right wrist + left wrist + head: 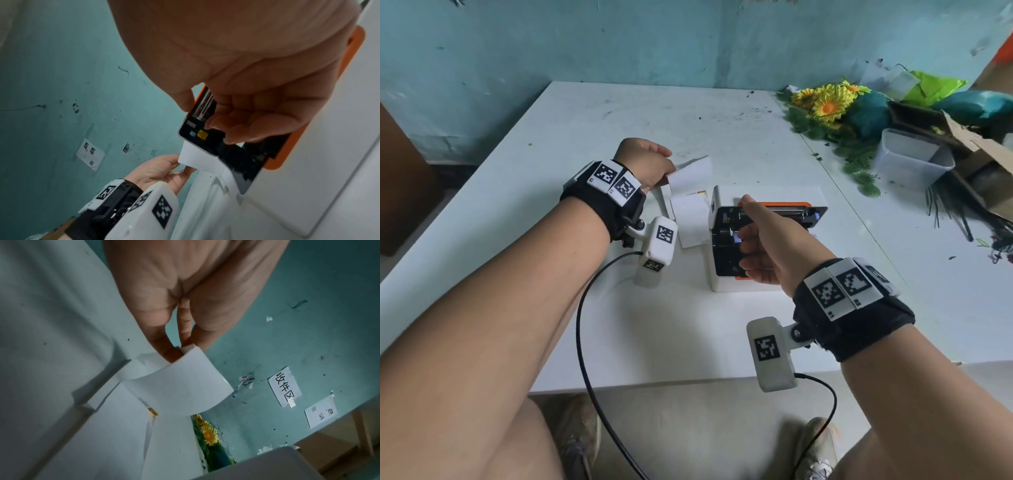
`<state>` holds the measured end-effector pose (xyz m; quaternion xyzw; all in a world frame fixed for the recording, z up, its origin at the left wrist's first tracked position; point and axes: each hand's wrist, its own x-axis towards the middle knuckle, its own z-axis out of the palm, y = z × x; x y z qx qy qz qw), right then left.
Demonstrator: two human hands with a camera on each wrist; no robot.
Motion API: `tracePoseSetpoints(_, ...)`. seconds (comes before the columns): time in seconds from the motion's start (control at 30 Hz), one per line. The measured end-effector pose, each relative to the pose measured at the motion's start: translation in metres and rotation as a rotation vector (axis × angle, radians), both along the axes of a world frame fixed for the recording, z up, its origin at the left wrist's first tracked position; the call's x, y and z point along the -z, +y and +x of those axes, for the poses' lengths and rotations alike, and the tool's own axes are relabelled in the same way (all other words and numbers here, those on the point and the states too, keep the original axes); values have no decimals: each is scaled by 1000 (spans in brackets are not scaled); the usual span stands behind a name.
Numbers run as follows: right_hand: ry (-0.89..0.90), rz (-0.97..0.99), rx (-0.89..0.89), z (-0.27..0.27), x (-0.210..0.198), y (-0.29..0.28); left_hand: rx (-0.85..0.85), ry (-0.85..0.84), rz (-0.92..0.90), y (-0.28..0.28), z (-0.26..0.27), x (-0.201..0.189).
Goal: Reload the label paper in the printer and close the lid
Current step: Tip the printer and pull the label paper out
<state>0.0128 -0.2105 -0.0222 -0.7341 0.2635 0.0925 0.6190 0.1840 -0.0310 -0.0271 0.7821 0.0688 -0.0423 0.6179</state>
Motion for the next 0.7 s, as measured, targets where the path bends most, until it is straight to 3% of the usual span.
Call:
tracePoseSetpoints(0.2,-4,2,-4,-1,0,-1,-87,66,-213,-3,-4,1)
tracePoseSetpoints(0.37,1,7,-8,0,0,-2,-5,129,-376,-3,-9,-5)
tracePoseSetpoints(0.6,4,5,-15,1,2,-4,-105,115,-382,-5,-6,3)
tracePoseSetpoints(0.7,3,5,-16,2,2,-3,-72,91,-321,-2,-6,10)
